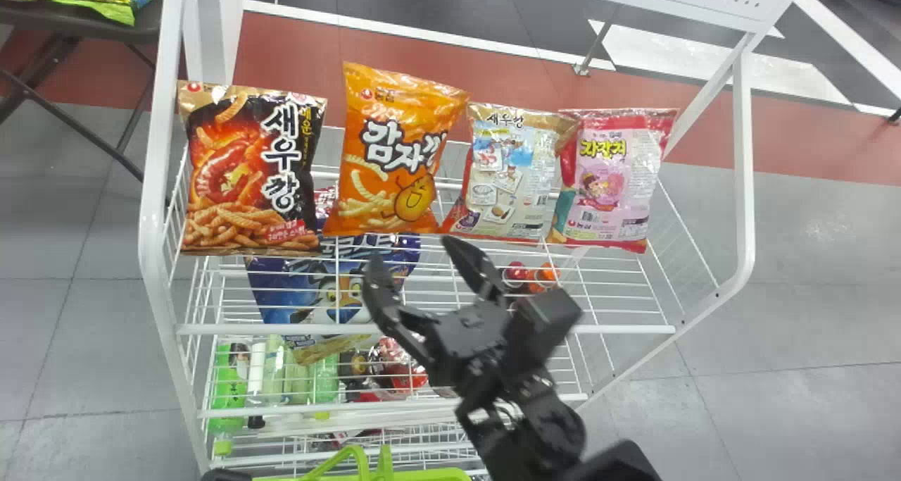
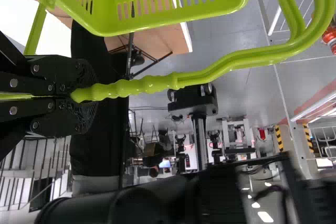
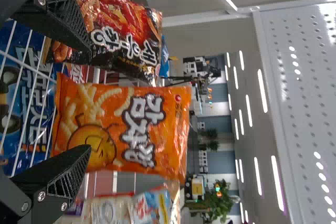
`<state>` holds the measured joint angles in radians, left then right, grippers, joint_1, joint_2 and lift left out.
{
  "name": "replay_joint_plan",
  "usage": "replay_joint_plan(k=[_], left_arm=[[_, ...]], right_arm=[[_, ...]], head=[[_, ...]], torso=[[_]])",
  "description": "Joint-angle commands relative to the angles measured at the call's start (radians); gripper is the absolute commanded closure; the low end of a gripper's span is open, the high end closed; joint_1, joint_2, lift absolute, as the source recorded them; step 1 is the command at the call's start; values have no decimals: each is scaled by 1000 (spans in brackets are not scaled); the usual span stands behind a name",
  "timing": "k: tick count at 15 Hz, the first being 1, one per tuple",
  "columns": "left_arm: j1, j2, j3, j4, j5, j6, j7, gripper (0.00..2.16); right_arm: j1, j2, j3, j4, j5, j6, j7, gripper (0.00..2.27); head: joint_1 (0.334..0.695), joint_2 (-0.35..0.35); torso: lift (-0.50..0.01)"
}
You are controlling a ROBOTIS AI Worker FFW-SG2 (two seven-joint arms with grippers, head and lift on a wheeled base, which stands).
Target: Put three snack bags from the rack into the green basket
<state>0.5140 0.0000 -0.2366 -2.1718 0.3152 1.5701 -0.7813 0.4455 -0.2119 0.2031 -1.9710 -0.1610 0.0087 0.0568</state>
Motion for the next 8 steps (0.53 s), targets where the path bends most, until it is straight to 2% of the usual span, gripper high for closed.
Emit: replay_joint_plan(k=[1, 3, 5, 7, 8], left_arm=[[-19, -3, -12, 4, -12, 1, 5, 1541], [-37, -3, -23, 17, -13, 1, 5, 1538], [-54, -3, -30, 33, -12, 1, 5, 1538], [-55, -3, -30, 37, -8, 1, 4, 1538], [-55, -3, -30, 37, -8, 1, 5, 1538]], right_arm=[[-96, 23, 44, 40, 14, 67, 0, 171], [-156, 55, 56, 63, 35, 107, 3, 167], [-232, 71, 78, 103, 32, 190, 18, 167], [-312, 86, 91, 149, 21, 267, 34, 167], [-338, 95, 90, 172, 3, 291, 67, 167]], head=[[695, -350], [695, -350], [695, -349], [695, -306], [695, -289]], torso=[[0], [0], [0], [0], [0]])
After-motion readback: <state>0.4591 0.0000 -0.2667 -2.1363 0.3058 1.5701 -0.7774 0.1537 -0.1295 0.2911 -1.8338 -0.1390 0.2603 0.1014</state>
